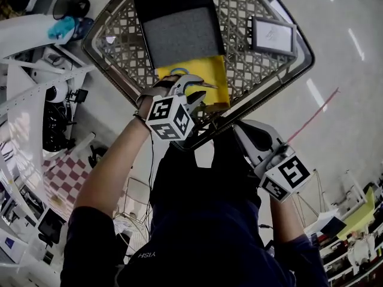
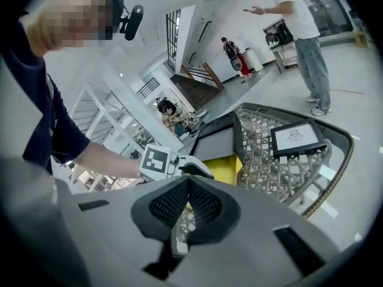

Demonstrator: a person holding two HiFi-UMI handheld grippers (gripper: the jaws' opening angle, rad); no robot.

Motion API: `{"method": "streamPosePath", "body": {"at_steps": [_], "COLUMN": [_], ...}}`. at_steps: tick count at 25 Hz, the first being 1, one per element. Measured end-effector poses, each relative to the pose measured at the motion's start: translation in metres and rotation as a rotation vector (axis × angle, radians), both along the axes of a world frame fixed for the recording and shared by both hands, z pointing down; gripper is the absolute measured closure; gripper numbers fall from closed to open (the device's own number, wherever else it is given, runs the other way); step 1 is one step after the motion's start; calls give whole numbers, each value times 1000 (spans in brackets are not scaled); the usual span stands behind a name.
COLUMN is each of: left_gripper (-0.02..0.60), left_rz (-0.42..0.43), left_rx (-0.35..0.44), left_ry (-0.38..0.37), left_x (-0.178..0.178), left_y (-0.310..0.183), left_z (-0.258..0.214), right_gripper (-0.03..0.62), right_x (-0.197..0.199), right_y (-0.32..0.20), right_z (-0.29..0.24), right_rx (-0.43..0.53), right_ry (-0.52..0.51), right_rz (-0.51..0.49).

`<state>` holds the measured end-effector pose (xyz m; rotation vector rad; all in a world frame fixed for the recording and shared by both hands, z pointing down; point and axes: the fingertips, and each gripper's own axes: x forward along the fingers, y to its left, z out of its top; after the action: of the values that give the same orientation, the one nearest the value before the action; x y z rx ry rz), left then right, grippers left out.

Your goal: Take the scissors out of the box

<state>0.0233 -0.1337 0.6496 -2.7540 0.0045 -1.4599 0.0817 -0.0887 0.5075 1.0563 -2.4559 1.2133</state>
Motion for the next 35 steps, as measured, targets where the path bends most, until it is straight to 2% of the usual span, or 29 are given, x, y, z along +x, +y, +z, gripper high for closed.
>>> {"method": "streamPosePath", "body": {"at_steps": [5, 9, 16, 19, 23, 27, 35], "left_gripper": [430, 431, 434, 482, 499, 505, 508], "left_rz": [147, 220, 289, 317, 295, 283, 165], "left_rx": [87, 128, 118, 94, 48, 43, 10], "left_ry": [-133, -215, -318, -347, -349, -327, -189], "left_x": [-1, 0, -2, -3, -5, -5, -5], "left_y": [1, 2, 4, 10, 12, 12, 9], "left_z": [18, 28, 39, 41, 43, 42, 21], "right_gripper": [577, 577, 577, 577, 577, 577, 577], "right_x": [4, 8, 15, 15, 14, 14, 9], "right_y": [1, 1, 0, 0, 2, 4, 5], "right_z": [10, 14, 17, 16, 15, 14, 9], "right_rx": [-26, -34, -38, -42, -39, -39, -28], "right_ry": [4, -1, -5, -11, -15, -17, -7], "right_rz": [29, 47, 68, 72, 74, 82, 84]}}
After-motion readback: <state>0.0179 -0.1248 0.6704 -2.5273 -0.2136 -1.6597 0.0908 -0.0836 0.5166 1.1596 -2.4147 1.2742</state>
